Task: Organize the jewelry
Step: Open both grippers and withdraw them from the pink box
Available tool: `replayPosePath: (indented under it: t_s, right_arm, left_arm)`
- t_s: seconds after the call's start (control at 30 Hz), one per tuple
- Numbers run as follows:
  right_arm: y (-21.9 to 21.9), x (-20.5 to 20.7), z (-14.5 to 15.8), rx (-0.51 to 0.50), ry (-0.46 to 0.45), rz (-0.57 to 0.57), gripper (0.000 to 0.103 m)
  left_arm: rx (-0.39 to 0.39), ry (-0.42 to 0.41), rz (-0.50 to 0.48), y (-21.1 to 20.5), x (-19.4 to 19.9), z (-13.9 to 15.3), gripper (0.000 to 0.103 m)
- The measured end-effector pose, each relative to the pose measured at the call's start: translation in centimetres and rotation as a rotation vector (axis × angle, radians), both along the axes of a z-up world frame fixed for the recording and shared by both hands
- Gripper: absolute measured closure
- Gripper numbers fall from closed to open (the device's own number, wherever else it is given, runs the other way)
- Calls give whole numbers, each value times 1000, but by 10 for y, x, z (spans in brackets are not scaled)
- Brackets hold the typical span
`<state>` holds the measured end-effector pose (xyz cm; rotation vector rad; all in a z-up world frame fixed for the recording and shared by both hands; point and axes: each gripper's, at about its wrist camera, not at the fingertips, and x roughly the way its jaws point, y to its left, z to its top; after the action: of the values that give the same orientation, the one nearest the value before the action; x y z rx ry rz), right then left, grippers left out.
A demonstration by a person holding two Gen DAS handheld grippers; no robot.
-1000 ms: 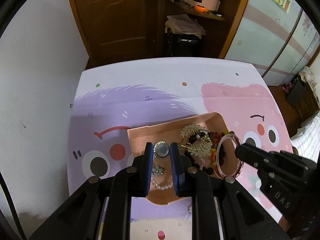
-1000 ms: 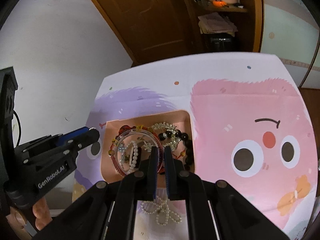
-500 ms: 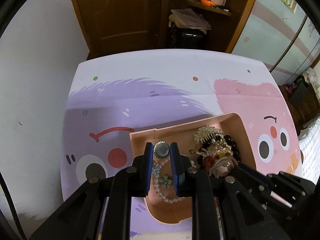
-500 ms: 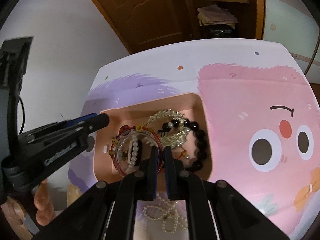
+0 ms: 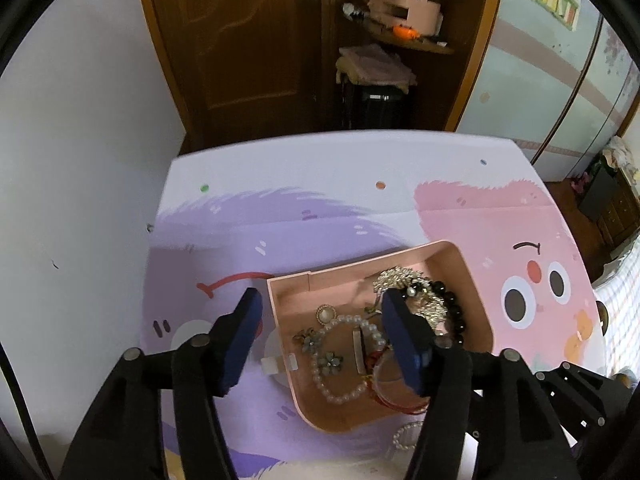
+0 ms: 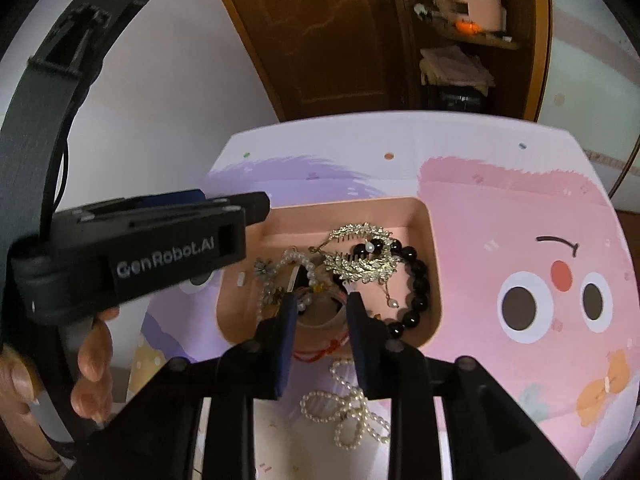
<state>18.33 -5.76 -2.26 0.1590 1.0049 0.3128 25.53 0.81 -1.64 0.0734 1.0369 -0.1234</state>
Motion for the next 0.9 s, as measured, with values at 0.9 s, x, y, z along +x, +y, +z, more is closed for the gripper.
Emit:
replayPosePath:
  t_s: [0.9]
  right_arm:
    - [-41, -104, 12, -39, -98, -19, 77]
  left_arm:
    - [-4, -158, 30, -19, -156, 16, 25]
